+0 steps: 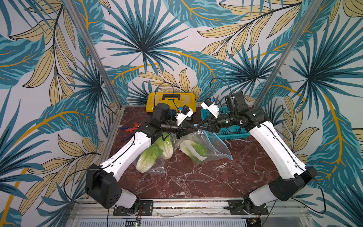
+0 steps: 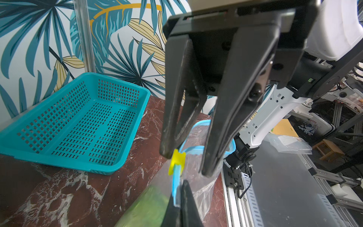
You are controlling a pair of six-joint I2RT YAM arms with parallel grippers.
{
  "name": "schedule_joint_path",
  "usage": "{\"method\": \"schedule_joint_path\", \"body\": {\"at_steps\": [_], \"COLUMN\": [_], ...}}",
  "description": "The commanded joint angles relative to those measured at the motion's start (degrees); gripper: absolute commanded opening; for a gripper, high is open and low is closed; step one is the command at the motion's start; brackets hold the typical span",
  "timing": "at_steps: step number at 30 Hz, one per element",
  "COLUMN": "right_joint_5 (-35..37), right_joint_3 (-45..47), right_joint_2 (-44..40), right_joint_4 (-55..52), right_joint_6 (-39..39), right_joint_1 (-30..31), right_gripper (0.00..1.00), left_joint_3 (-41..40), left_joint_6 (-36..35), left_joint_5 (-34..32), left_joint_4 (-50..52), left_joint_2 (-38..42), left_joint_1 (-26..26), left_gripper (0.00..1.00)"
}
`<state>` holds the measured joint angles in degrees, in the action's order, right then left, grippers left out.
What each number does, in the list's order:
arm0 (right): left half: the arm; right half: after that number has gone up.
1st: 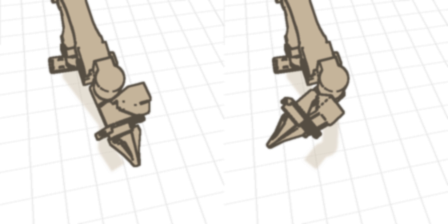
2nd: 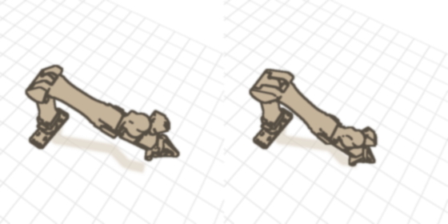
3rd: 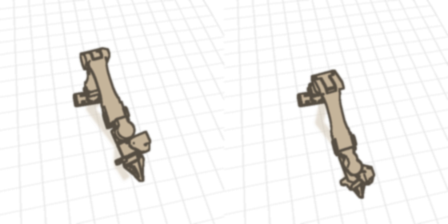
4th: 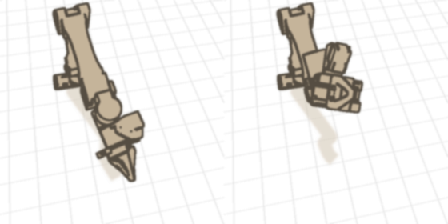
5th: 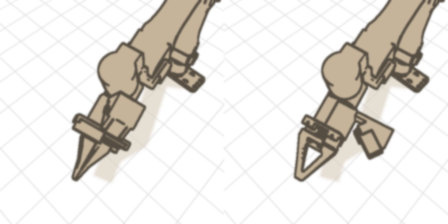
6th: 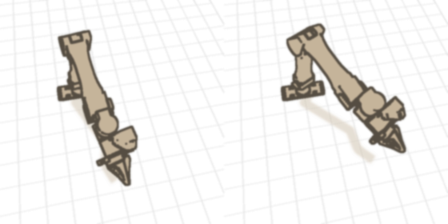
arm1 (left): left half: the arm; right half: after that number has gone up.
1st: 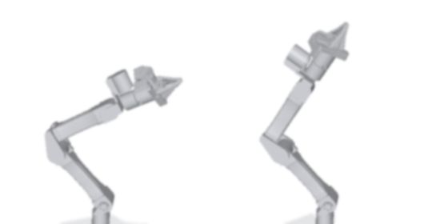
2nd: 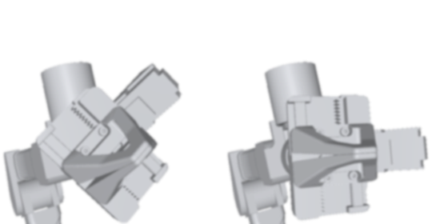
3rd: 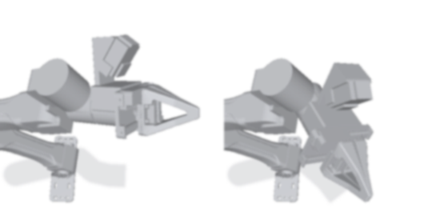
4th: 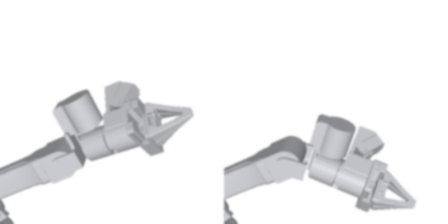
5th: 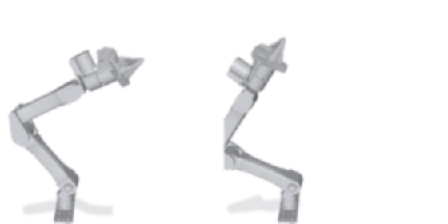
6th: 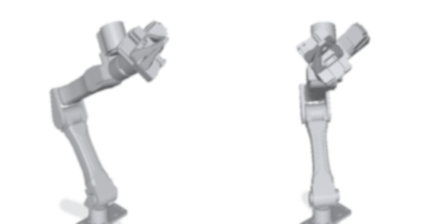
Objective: Put the chinese cabbages into a zipper bag and zip it
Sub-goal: Zip the zipper on the zipper food storage bag.
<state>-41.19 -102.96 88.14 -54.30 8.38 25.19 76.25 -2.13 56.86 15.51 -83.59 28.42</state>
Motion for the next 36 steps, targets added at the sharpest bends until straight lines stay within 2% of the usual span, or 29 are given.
{"method": "schedule_joint_path", "body": {"at_steps": [1,14,20,26,33,36], "right_joint_5": [-1.4,0.5,0.8,4.2,2.0,-0.1], "right_joint_3": [-0.8,-0.2,0.9,1.9,3.2,3.2], "right_joint_2": [0.9,0.3,-0.9,-2.5,-2.9,-2.5], "right_joint_4": [-0.8,-1.4,-0.7,-2.8,0.1,1.6], "right_joint_6": [0.4,2.0,2.0,3.9,0.6,-0.5], "right_joint_1": [0.3,0.4,0.4,0.3,0.4,0.3], "right_gripper": [0.21,0.05,0.03,0.02,0.00,0.00], "left_joint_3": [-0.5,0.2,0.9,0.6,0.9,0.5], "left_joint_6": [-0.7,0.6,1.7,2.3,1.9,0.9], "left_joint_5": [1.2,-1.4,-2.5,-5.0,-4.4,-3.7], "left_joint_4": [-0.1,1.6,1.6,1.6,1.5,1.5], "left_joint_2": [0.2,-0.2,-0.6,-0.5,-0.8,-0.6], "left_joint_1": [0.2,-0.6,-1.4,-1.7,-0.8,-0.6], "left_gripper": [0.00,0.00,0.00,0.00,0.00,0.15]}}
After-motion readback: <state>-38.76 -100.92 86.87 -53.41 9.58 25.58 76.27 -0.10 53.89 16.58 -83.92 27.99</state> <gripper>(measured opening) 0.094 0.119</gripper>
